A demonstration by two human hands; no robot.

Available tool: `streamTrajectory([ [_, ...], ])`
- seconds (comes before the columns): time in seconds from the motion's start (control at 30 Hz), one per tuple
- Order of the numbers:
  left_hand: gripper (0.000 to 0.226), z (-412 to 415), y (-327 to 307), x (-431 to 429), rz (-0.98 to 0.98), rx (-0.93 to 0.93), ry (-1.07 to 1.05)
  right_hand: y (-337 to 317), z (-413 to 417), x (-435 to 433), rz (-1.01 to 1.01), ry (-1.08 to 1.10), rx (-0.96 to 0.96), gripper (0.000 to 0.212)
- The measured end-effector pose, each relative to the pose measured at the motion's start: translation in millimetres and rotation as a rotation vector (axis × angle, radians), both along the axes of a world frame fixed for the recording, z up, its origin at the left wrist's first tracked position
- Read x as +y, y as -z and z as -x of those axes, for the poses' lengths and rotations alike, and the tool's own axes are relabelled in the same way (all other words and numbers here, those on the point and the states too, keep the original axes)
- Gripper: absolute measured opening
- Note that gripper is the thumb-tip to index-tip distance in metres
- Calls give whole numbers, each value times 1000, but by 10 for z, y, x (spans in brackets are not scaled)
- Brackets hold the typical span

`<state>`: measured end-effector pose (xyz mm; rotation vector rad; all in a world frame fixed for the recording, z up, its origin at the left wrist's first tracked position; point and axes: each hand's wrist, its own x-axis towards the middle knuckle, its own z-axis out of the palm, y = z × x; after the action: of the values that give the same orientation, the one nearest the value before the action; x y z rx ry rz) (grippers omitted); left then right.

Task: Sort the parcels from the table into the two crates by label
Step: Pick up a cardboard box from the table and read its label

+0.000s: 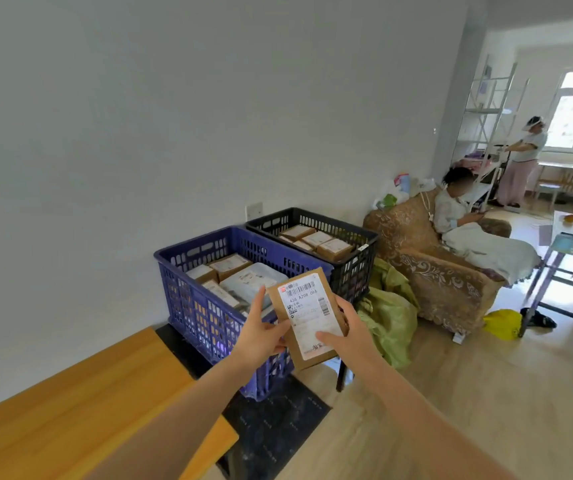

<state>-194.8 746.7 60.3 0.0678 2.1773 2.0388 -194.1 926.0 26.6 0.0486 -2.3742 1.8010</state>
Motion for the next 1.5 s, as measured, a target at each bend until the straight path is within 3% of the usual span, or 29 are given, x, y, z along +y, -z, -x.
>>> streamTrajectory([
  [0.37, 71, 1122, -201, 424, 0, 130, -97, -302, 1306, 480, -10, -59, 27, 75],
  [0.57, 59, 1656, -146, 576, 135, 191, -345, -366, 2117, 655, 13, -146, 41, 81],
  [0.8, 25, 2104, 19, 723, 192, 76, -641, -315, 2925, 703, -36, -268, 38, 86],
  [1.0, 40, 2272, 205, 741, 266, -62, -768, -103, 3446, 574, -55, -437, -9, 78],
  [1.17, 47, 2330, 404, 629, 222, -227, -733, 95, 3715, 398, -143, -523, -37, 70],
  [1.37, 56, 2453, 601, 439, 382, -331, -618, 390, 3969, 225, -413, -614, -54, 52],
  [1.5, 59, 2559, 727, 444, 397, -387, -455, 550, 4069, 195, -544, -712, -136, 58],
])
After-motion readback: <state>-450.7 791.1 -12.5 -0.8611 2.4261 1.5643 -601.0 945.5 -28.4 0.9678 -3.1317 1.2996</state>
